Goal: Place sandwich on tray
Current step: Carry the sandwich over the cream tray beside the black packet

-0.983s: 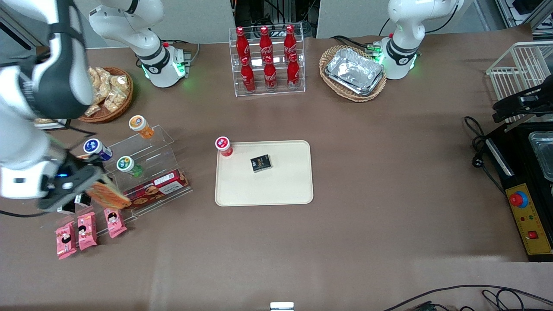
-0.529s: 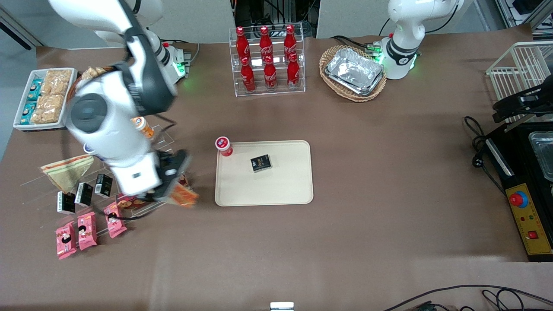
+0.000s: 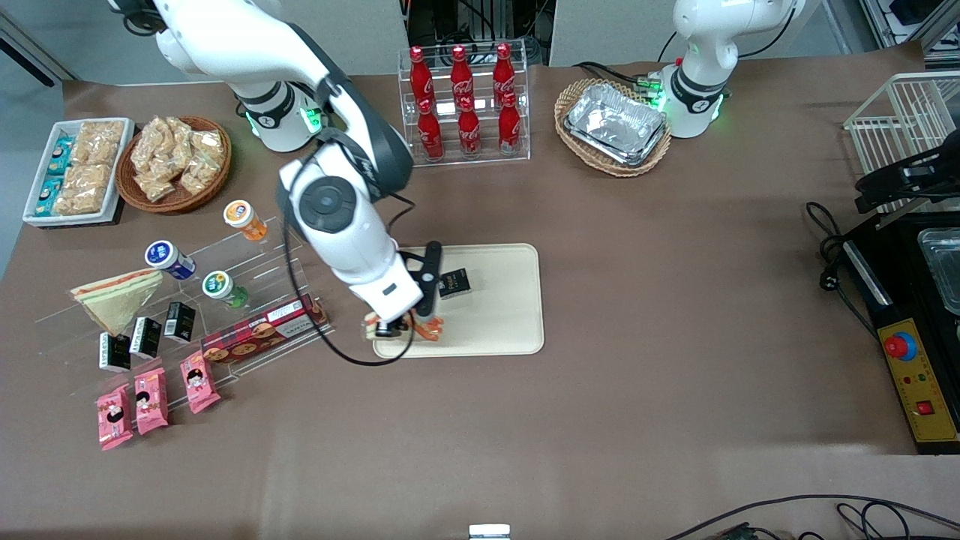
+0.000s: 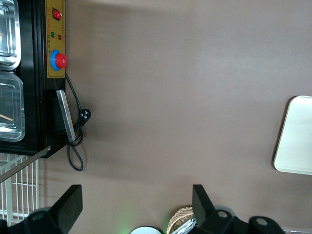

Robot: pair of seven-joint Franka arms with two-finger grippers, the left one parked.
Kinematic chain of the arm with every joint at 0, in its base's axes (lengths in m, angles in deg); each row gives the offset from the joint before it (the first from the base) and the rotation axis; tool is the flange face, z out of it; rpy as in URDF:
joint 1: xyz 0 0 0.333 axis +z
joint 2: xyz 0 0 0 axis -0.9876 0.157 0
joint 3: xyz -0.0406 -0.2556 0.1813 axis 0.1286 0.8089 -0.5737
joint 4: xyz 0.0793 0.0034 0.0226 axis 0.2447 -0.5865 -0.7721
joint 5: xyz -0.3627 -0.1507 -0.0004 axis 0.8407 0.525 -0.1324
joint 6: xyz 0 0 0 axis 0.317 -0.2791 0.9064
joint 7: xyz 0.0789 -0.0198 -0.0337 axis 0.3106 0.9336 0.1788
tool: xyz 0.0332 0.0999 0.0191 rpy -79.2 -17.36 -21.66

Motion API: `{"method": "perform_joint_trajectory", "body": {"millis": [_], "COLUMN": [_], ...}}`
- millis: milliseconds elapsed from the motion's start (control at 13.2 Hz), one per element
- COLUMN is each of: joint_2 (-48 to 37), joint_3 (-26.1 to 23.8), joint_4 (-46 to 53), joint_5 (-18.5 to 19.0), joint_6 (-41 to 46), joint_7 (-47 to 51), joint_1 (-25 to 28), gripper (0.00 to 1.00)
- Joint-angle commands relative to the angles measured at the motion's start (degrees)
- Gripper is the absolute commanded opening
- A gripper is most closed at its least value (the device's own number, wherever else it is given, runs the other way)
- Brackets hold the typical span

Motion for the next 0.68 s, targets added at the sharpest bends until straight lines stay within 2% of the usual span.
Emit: {"method": "perform_joint_trajectory", "body": {"millis": [0, 605], "joint_2": [5.3, 12.5], "joint_3": [0.1, 0.2], "joint_4": [1.4, 1.4], "joint_5": [0.6, 0.6], "joint_6": [-5.1, -13.8], "joint_7": [-1.1, -0.9], "joint_1": [1.8, 3.0], "gripper": [0.42, 0.47]}}
